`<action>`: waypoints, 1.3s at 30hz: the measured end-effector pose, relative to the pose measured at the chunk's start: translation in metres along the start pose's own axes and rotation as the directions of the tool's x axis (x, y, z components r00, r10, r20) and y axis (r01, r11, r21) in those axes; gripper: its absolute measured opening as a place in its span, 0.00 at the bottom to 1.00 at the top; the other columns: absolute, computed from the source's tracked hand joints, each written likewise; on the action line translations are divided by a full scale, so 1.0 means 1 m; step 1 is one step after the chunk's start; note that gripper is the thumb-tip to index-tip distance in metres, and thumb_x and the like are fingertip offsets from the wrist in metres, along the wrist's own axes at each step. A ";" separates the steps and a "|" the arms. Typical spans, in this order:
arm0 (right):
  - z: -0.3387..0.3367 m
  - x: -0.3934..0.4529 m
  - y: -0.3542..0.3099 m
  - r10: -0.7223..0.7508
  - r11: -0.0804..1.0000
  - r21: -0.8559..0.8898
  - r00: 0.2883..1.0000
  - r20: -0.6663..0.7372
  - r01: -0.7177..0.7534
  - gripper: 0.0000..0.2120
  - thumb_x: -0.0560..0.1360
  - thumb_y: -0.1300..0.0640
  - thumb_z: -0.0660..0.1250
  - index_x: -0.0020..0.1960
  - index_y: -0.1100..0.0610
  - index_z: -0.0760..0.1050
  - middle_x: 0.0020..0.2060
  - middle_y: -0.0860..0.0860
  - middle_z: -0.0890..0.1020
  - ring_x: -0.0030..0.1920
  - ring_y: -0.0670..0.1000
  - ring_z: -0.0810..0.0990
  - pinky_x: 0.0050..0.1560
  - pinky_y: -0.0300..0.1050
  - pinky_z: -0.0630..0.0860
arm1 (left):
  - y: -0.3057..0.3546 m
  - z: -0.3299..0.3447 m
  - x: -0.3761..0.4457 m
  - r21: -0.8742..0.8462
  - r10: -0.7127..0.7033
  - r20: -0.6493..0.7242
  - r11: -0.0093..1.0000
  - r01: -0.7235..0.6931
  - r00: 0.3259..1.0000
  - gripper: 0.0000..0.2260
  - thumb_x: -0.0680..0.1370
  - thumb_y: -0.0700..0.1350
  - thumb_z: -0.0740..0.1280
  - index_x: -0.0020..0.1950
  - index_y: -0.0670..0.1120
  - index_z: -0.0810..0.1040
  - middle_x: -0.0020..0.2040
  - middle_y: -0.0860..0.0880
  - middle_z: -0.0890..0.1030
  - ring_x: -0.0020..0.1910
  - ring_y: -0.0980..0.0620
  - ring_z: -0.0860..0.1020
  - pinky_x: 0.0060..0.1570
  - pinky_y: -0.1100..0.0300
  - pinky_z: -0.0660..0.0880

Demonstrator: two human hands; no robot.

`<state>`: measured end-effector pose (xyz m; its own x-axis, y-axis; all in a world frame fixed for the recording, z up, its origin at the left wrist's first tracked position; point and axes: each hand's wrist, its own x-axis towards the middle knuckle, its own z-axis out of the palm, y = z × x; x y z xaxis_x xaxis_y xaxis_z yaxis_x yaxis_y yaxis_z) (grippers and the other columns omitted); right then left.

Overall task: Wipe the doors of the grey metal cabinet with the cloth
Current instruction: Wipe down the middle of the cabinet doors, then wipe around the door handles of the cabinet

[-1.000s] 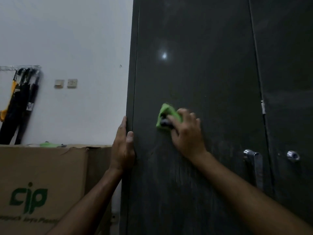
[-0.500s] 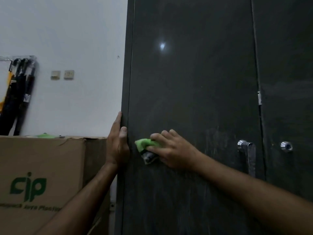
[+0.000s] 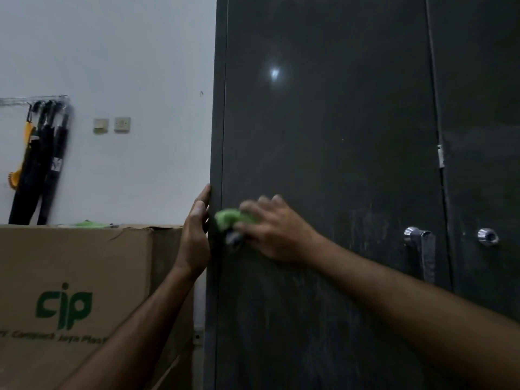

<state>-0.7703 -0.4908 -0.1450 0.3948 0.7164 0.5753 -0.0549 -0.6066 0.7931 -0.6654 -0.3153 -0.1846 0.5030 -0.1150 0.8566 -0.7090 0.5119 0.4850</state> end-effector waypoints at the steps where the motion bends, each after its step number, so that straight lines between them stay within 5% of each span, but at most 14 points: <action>1: -0.005 0.009 0.013 0.202 0.979 0.036 0.977 -0.075 -0.200 0.17 0.74 0.51 0.70 0.62 0.50 0.79 0.65 0.58 0.75 0.54 0.61 0.74 0.51 0.57 0.73 | 0.003 0.000 -0.001 -0.003 -0.009 0.028 1.000 0.009 1.000 0.25 0.82 0.56 0.50 0.78 0.55 0.68 0.71 0.64 0.78 0.73 0.61 0.74 0.67 0.63 0.74; 3: -0.015 0.023 0.021 0.602 0.798 0.181 0.780 -0.170 -0.575 0.14 0.74 0.53 0.68 0.60 0.53 0.79 0.67 0.58 0.73 0.55 0.62 0.73 0.51 0.59 0.73 | 0.007 0.001 -0.004 0.014 -0.011 0.051 1.000 0.010 0.999 0.24 0.82 0.57 0.49 0.77 0.59 0.67 0.70 0.67 0.76 0.72 0.63 0.74 0.63 0.68 0.74; 4: -0.013 0.026 0.011 0.644 0.764 0.210 0.743 -0.180 -0.611 0.14 0.75 0.54 0.67 0.60 0.54 0.79 0.68 0.58 0.72 0.55 0.63 0.73 0.52 0.59 0.73 | 0.006 0.001 -0.004 0.019 -0.010 0.049 1.000 0.010 0.999 0.24 0.82 0.57 0.48 0.77 0.59 0.67 0.71 0.66 0.76 0.72 0.63 0.74 0.63 0.69 0.74; 7: 0.001 0.009 -0.042 0.251 0.958 0.164 0.965 -0.073 -0.237 0.17 0.75 0.56 0.64 0.62 0.56 0.78 0.68 0.57 0.73 0.52 0.61 0.73 0.49 0.56 0.73 | 0.007 -0.001 -0.005 -0.026 -0.032 0.052 0.999 0.034 0.998 0.28 0.81 0.58 0.50 0.81 0.54 0.65 0.74 0.60 0.74 0.72 0.62 0.74 0.69 0.63 0.74; 9: -0.002 -0.011 -0.064 -0.036 0.982 0.189 0.996 0.086 0.019 0.17 0.77 0.54 0.64 0.64 0.54 0.78 0.68 0.55 0.72 0.53 0.56 0.71 0.49 0.52 0.73 | 0.009 -0.003 -0.006 0.029 -0.025 0.074 0.999 0.023 0.997 0.27 0.82 0.58 0.49 0.80 0.55 0.65 0.77 0.57 0.72 0.75 0.58 0.72 0.73 0.58 0.72; 14: -0.017 -0.017 -0.062 0.137 0.906 0.395 0.988 0.068 -0.153 0.13 0.78 0.57 0.67 0.62 0.57 0.79 0.64 0.55 0.75 0.53 0.54 0.73 0.55 0.51 0.75 | 0.011 -0.007 -0.018 0.376 0.124 0.047 0.917 -0.133 0.991 0.26 0.83 0.57 0.54 0.79 0.49 0.71 0.76 0.51 0.72 0.76 0.54 0.69 0.76 0.52 0.67; 17: -0.034 -0.016 -0.049 0.480 0.522 0.744 0.865 0.148 -0.417 0.10 0.80 0.59 0.67 0.60 0.58 0.79 0.58 0.52 0.79 0.53 0.49 0.78 0.56 0.46 0.77 | 0.016 -0.003 -0.027 0.522 0.301 0.057 0.804 -0.286 0.952 0.23 0.82 0.55 0.57 0.71 0.46 0.77 0.65 0.51 0.75 0.66 0.54 0.73 0.65 0.58 0.71; 19: -0.046 -0.014 -0.041 0.595 0.143 0.868 0.743 0.309 -0.475 0.07 0.82 0.61 0.65 0.58 0.58 0.79 0.50 0.53 0.83 0.47 0.47 0.80 0.48 0.44 0.77 | 0.023 0.001 -0.031 0.396 0.266 0.107 0.872 -0.287 0.958 0.20 0.81 0.53 0.59 0.67 0.45 0.79 0.60 0.51 0.80 0.60 0.54 0.78 0.58 0.59 0.76; 23: -0.068 -0.021 -0.031 0.548 -0.393 0.808 0.594 0.589 -0.439 0.10 0.84 0.62 0.60 0.59 0.61 0.79 0.47 0.56 0.85 0.46 0.50 0.83 0.47 0.43 0.80 | 0.039 0.014 -0.034 0.195 -0.076 0.332 0.981 0.010 0.940 0.18 0.81 0.53 0.65 0.66 0.46 0.80 0.59 0.47 0.86 0.60 0.48 0.84 0.60 0.52 0.81; 26: -0.078 -0.028 -0.024 0.495 -0.541 0.716 0.521 0.695 -0.440 0.13 0.85 0.59 0.59 0.62 0.61 0.79 0.52 0.60 0.86 0.53 0.59 0.85 0.56 0.56 0.81 | 0.045 0.026 -0.033 0.139 -0.200 0.373 0.978 0.158 0.906 0.16 0.79 0.49 0.72 0.65 0.44 0.81 0.59 0.45 0.86 0.59 0.45 0.85 0.59 0.49 0.82; 30: -0.068 -0.028 -0.014 0.693 -0.398 0.759 0.374 0.617 -0.515 0.11 0.84 0.58 0.59 0.57 0.60 0.79 0.51 0.61 0.85 0.56 0.63 0.84 0.58 0.62 0.81 | 0.052 0.047 -0.033 0.102 -0.215 0.323 0.976 0.192 0.922 0.12 0.79 0.40 0.73 0.61 0.38 0.79 0.53 0.42 0.87 0.51 0.48 0.87 0.44 0.59 0.83; 33: -0.059 -0.027 -0.012 0.898 -0.145 0.776 0.248 0.364 -0.613 0.08 0.83 0.56 0.60 0.62 0.51 0.71 0.49 0.54 0.82 0.50 0.56 0.83 0.51 0.54 0.81 | 0.050 0.073 -0.026 0.188 -0.186 0.225 0.971 0.144 0.957 0.11 0.78 0.42 0.76 0.56 0.39 0.79 0.50 0.42 0.87 0.48 0.45 0.87 0.40 0.52 0.85; 36: -0.062 -0.027 -0.013 0.923 0.249 0.751 0.385 0.007 -0.611 0.17 0.81 0.58 0.62 0.69 0.49 0.65 0.58 0.53 0.75 0.54 0.48 0.77 0.51 0.36 0.75 | 0.047 0.097 -0.007 0.290 -0.132 0.140 0.953 0.087 0.981 0.09 0.78 0.46 0.76 0.52 0.44 0.79 0.48 0.45 0.85 0.47 0.47 0.86 0.45 0.48 0.86; 39: -0.049 -0.035 -0.008 0.783 0.598 0.395 0.612 -0.106 -0.697 0.19 0.79 0.53 0.60 0.70 0.53 0.68 0.70 0.55 0.67 0.65 0.53 0.69 0.63 0.45 0.69 | 0.046 0.106 0.006 0.481 0.023 0.151 0.872 -0.094 0.988 0.06 0.78 0.47 0.75 0.47 0.48 0.80 0.43 0.51 0.82 0.41 0.55 0.81 0.39 0.60 0.79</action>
<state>-0.8283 -0.4938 -0.1618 0.1016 -0.0001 0.9948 0.0540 -0.9985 -0.0056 -0.7479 -0.3829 -0.1387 0.4061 -0.2298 0.8845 -0.9030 0.0475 0.4270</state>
